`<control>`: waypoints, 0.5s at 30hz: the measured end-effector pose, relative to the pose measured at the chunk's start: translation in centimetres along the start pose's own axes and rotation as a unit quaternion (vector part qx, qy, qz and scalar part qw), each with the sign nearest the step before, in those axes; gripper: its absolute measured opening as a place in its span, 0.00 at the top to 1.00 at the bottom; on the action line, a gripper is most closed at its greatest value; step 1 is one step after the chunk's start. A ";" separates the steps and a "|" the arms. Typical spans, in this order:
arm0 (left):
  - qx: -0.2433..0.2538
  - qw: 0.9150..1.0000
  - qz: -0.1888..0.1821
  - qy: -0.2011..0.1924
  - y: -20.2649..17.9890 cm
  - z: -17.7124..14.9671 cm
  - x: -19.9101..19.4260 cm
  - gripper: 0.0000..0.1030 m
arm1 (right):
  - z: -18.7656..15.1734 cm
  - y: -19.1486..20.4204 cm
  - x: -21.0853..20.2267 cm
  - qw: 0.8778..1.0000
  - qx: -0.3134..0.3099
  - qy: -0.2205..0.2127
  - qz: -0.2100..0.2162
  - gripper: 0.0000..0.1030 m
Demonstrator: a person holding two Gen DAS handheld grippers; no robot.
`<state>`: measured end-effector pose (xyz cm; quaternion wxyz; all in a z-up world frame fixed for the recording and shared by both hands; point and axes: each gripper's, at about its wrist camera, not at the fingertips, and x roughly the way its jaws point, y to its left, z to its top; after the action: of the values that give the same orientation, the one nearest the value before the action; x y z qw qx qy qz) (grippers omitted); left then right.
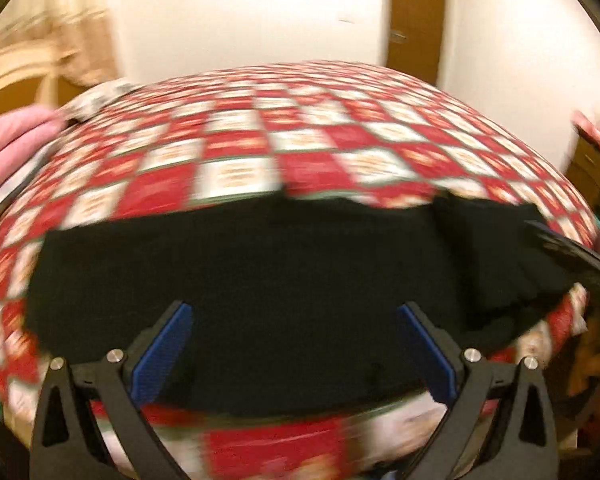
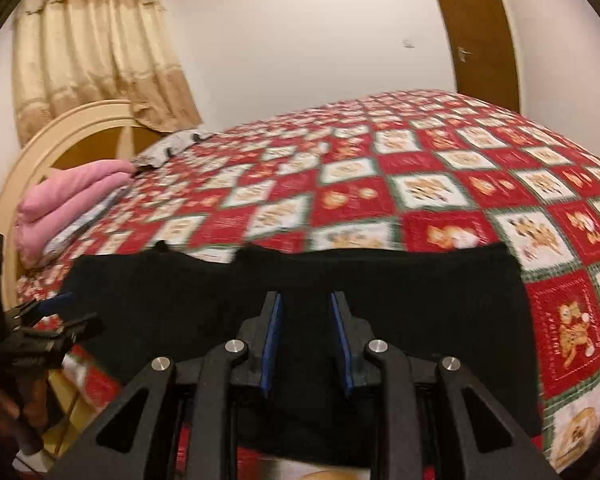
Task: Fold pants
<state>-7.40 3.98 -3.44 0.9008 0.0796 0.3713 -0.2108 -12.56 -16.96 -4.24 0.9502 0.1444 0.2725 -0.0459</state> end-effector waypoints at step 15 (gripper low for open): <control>-0.313 0.949 0.038 -0.014 15.9 -5.0 -1.2 0.00 | -2.0 5.5 1.3 0.997 -0.012 0.045 0.067 0.74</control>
<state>-4.36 20.13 -6.40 0.8930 -0.1948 0.4024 -0.0508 -11.57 -11.16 -5.13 0.9397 0.1526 0.3050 0.0272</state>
